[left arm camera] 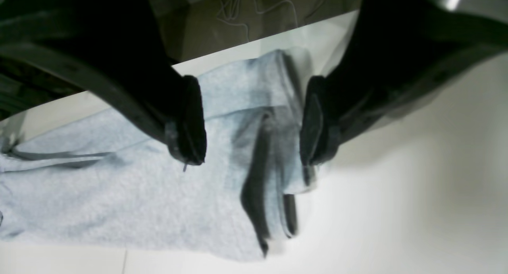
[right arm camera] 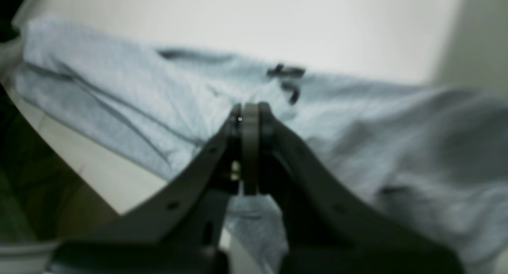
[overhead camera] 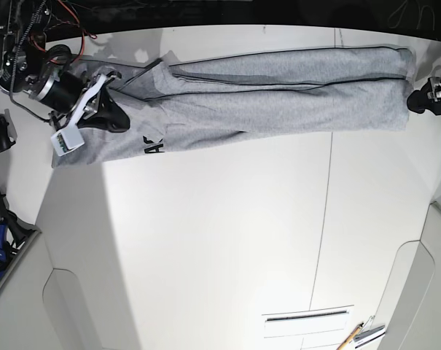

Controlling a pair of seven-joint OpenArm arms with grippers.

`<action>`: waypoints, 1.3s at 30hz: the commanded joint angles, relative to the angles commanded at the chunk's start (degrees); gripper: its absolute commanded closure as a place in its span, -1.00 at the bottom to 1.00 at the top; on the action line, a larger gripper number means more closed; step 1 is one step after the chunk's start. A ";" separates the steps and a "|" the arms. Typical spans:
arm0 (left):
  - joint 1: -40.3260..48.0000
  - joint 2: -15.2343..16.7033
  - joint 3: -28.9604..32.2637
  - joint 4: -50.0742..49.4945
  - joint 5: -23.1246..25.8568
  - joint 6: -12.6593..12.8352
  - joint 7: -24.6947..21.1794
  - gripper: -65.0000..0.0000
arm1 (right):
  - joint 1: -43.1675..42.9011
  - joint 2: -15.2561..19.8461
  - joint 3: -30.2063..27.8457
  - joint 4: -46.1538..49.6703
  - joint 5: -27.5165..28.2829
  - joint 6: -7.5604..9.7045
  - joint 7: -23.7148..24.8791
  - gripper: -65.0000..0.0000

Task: Fold the T-shirt properly
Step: 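Lower the folded strip and adjust grips on its ends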

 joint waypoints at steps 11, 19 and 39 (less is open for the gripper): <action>0.61 0.96 0.00 -8.22 -4.00 0.00 -1.20 -0.26 | 0.35 0.00 -2.99 -6.19 0.61 -0.02 2.43 1.00; 0.59 1.09 0.00 -12.74 -13.18 0.00 4.07 -0.26 | 0.96 -0.02 -2.99 -6.19 1.44 -0.02 2.40 1.00; 0.55 0.66 0.02 -12.74 -6.62 0.00 -0.83 -0.26 | 2.05 0.00 -2.97 -6.19 2.84 -0.02 1.53 1.00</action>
